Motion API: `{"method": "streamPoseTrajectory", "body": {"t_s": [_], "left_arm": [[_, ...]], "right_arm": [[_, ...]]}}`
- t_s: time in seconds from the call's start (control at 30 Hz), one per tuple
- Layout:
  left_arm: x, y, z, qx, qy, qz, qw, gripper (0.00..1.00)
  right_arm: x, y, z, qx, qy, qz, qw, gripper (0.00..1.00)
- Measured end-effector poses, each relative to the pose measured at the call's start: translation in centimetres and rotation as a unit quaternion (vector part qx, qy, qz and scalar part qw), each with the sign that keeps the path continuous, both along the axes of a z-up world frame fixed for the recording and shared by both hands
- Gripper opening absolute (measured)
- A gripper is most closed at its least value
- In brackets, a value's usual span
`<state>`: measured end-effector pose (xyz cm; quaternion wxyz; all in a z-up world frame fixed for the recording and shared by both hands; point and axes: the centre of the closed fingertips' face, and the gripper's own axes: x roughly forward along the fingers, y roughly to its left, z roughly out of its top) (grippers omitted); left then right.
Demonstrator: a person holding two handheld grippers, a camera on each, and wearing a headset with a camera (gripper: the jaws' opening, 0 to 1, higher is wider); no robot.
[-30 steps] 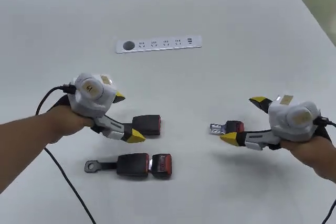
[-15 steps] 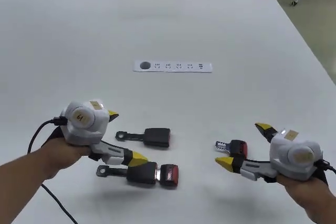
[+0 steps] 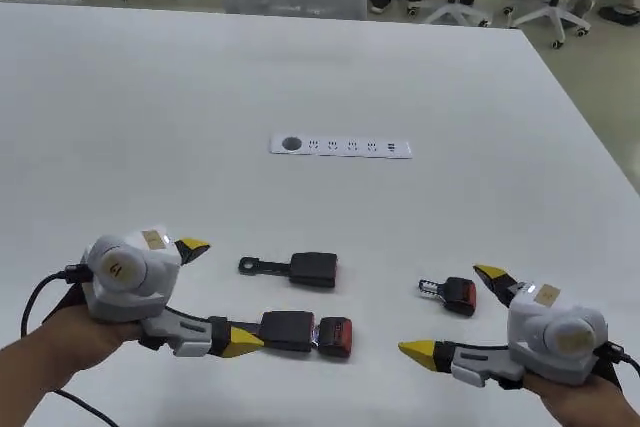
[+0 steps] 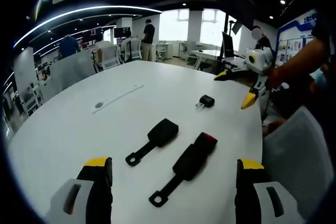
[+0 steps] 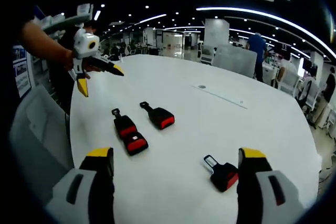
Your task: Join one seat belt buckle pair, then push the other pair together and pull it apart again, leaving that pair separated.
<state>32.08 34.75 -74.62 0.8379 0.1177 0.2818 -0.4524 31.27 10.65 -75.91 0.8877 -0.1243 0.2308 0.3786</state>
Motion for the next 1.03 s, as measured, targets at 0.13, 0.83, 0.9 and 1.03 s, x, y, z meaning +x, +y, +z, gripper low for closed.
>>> {"method": "streamPoseTrajectory", "body": {"t_s": [0.13, 0.83, 0.9, 1.03], "left_arm": [[-1.5, 1.3, 0.0, 0.002, 0.000, -0.005, 1.0000, 1.00], [-5.8, 3.7, 0.3, -0.036, 0.011, 0.062, 0.9974, 1.00], [-5.9, 3.7, 0.3, -0.037, 0.012, 0.065, 0.9972, 1.00], [-5.8, 3.6, 0.3, -0.033, 0.009, 0.059, 0.9976, 1.00]], "right_arm": [[-1.7, 0.9, 0.3, 0.002, 0.004, 0.019, 0.9998, 0.99], [-3.9, -2.2, 0.8, 0.043, 0.001, -0.046, 0.9981, 1.00], [-4.0, -2.1, 0.8, 0.044, 0.001, -0.043, 0.9981, 1.00], [-4.0, -1.9, 1.1, 0.045, -0.002, -0.036, 0.9983, 1.00]]}}
